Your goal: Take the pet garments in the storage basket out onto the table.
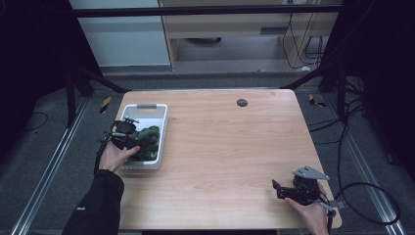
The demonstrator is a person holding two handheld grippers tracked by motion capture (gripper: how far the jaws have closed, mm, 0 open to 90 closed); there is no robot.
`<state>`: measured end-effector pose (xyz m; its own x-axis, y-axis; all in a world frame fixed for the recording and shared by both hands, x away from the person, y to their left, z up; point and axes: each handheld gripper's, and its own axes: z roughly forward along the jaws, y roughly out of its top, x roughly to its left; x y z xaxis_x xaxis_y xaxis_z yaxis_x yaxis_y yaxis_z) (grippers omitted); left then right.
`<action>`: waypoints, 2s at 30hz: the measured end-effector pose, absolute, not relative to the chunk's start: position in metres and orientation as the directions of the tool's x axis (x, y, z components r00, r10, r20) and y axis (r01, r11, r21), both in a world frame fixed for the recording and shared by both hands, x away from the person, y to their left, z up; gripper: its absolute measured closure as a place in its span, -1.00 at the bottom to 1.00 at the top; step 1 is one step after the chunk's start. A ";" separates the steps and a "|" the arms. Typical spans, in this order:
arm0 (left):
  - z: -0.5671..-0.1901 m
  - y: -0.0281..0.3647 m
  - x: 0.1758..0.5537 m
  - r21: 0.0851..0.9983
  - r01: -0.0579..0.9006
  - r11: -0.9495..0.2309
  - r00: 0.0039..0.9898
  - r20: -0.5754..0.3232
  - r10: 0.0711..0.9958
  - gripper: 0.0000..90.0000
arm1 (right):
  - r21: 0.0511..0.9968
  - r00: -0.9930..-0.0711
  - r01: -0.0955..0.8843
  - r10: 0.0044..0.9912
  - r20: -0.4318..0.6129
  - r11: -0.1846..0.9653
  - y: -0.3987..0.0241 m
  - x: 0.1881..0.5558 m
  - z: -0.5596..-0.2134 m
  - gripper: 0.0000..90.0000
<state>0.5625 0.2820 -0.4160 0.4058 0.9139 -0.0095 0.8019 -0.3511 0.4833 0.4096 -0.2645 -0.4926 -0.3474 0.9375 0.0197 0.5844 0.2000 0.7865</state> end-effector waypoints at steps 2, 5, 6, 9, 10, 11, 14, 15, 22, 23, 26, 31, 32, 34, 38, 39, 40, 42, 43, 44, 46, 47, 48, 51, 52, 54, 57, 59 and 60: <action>-0.417 0.283 0.563 0.476 0.807 -0.350 0.400 -0.005 0.916 0.21 | 0.786 -0.350 0.585 0.937 0.023 0.200 -0.264 0.410 -0.492 -0.82; -0.419 0.285 0.564 0.458 0.817 -0.349 0.400 -0.015 0.916 0.31 | 0.786 -0.351 0.585 0.936 0.022 0.201 -0.264 0.410 -0.493 -0.82; -0.419 0.286 0.564 0.453 0.821 -0.347 0.398 -0.021 0.917 0.37 | 0.784 -0.349 0.590 0.937 0.032 0.193 -0.264 0.409 -0.492 -0.82; -0.421 0.287 0.565 0.435 0.833 -0.343 0.398 -0.039 0.916 0.61 | 0.785 -0.352 0.585 0.936 0.020 0.203 -0.264 0.410 -0.493 -0.82; -0.421 0.288 0.565 0.431 0.835 -0.343 0.397 -0.039 0.917 0.61 | 0.785 -0.352 0.585 0.936 0.020 0.203 -0.264 0.410 -0.493 -0.82; -0.421 0.288 0.565 0.429 0.836 -0.342 0.397 -0.043 0.917 0.65 | 0.785 -0.352 0.585 0.936 0.020 0.203 -0.264 0.410 -0.493 -0.82; -0.419 0.287 0.563 0.437 0.832 -0.343 0.400 -0.041 0.916 0.71 | 0.786 -0.351 0.585 0.936 0.021 0.201 -0.264 0.410 -0.493 -0.83; -0.418 0.288 0.562 0.444 0.828 -0.344 0.403 -0.043 0.914 0.73 | 0.785 -0.351 0.585 0.936 0.021 0.202 -0.264 0.410 -0.493 -0.83; -0.400 0.287 0.554 0.487 0.802 -0.345 0.419 -0.047 0.907 0.77 | 0.783 -0.348 0.590 0.937 0.026 0.197 -0.264 0.410 -0.493 -0.83; -0.396 0.287 0.553 0.494 0.797 -0.348 0.423 -0.045 0.905 0.77 | 0.783 -0.348 0.590 0.937 0.026 0.197 -0.264 0.410 -0.493 -0.83; -0.385 0.286 0.549 0.515 0.782 -0.352 0.433 -0.042 0.900 0.77 | 0.784 -0.351 0.587 0.936 0.022 0.201 -0.264 0.410 -0.492 -0.83; -0.366 0.285 0.543 0.542 0.760 -0.359 0.445 -0.031 0.895 0.78 | 0.784 -0.349 0.588 0.937 0.023 0.200 -0.264 0.410 -0.492 -0.83; -0.361 0.285 0.541 0.547 0.754 -0.363 0.449 -0.027 0.893 0.78 | 0.784 -0.349 0.588 0.937 0.024 0.199 -0.264 0.410 -0.492 -0.83; -0.354 0.285 0.539 0.556 0.747 -0.366 0.454 -0.023 0.891 0.78 | 0.784 -0.349 0.588 0.937 0.024 0.199 -0.264 0.410 -0.492 -0.83; -0.341 0.284 0.535 0.574 0.730 -0.370 0.465 -0.021 0.885 0.78 | 0.784 -0.351 0.587 0.936 0.023 0.201 -0.264 0.410 -0.492 -0.83; -0.335 0.284 0.534 0.581 0.723 -0.374 0.469 -0.015 0.883 0.78 | 0.784 -0.349 0.589 0.937 0.026 0.197 -0.264 0.409 -0.492 -0.83; -0.335 0.284 0.534 0.581 0.723 -0.374 0.469 -0.015 0.883 0.78 | 0.784 -0.349 0.589 0.937 0.026 0.197 -0.264 0.409 -0.492 -0.83; -0.329 0.284 0.532 0.587 0.717 -0.376 0.471 -0.011 0.882 0.78 | 0.786 -0.351 0.585 0.936 0.021 0.202 -0.264 0.410 -0.492 -0.83; -0.326 0.284 0.531 0.591 0.713 -0.377 0.473 -0.009 0.881 0.78 | 0.785 -0.350 0.586 0.936 0.023 0.200 -0.264 0.410 -0.492 -0.83; -0.324 0.284 0.530 0.596 0.709 -0.376 0.474 -0.008 0.881 0.78 | 0.785 -0.350 0.586 0.937 0.023 0.200 -0.264 0.410 -0.492 -0.83; -0.315 0.285 0.527 0.608 0.698 -0.378 0.476 0.000 0.879 0.78 | 0.785 -0.350 0.586 0.936 0.022 0.200 -0.264 0.410 -0.492 -0.84; -0.315 0.285 0.527 0.608 0.698 -0.378 0.476 0.000 0.879 0.78 | 0.785 -0.350 0.586 0.936 0.022 0.200 -0.264 0.410 -0.492 -0.84; -0.309 0.285 0.525 0.613 0.692 -0.381 0.478 0.006 0.878 0.78 | 0.787 -0.351 0.584 0.936 0.022 0.200 -0.264 0.410 -0.492 -0.83; -0.304 0.286 0.522 0.620 0.685 -0.383 0.481 0.010 0.876 0.78 | 0.787 -0.351 0.583 0.936 0.022 0.201 -0.264 0.410 -0.492 -0.84; -0.302 0.286 0.521 0.625 0.680 -0.384 0.484 0.011 0.875 0.78 | 0.787 -0.352 0.584 0.936 0.023 0.200 -0.264 0.409 -0.492 -0.84; -0.299 0.285 0.519 0.630 0.674 -0.386 0.489 0.011 0.872 0.78 | 0.787 -0.352 0.584 0.936 0.023 0.200 -0.264 0.410 -0.492 -0.84; -0.294 0.284 0.515 0.640 0.666 -0.383 0.494 0.006 0.869 0.78 | 0.784 -0.347 0.590 0.937 0.031 0.192 -0.263 0.409 -0.491 -0.84; -0.291 0.283 0.513 0.639 0.660 -0.395 0.505 0.012 0.863 0.78 | 0.786 -0.350 0.585 0.937 0.025 0.198 -0.264 0.409 -0.491 -0.84; -0.290 0.282 0.511 0.640 0.657 -0.399 0.508 0.015 0.861 0.78 | 0.787 -0.349 0.585 0.937 0.024 0.198 -0.264 0.409 -0.491 -0.84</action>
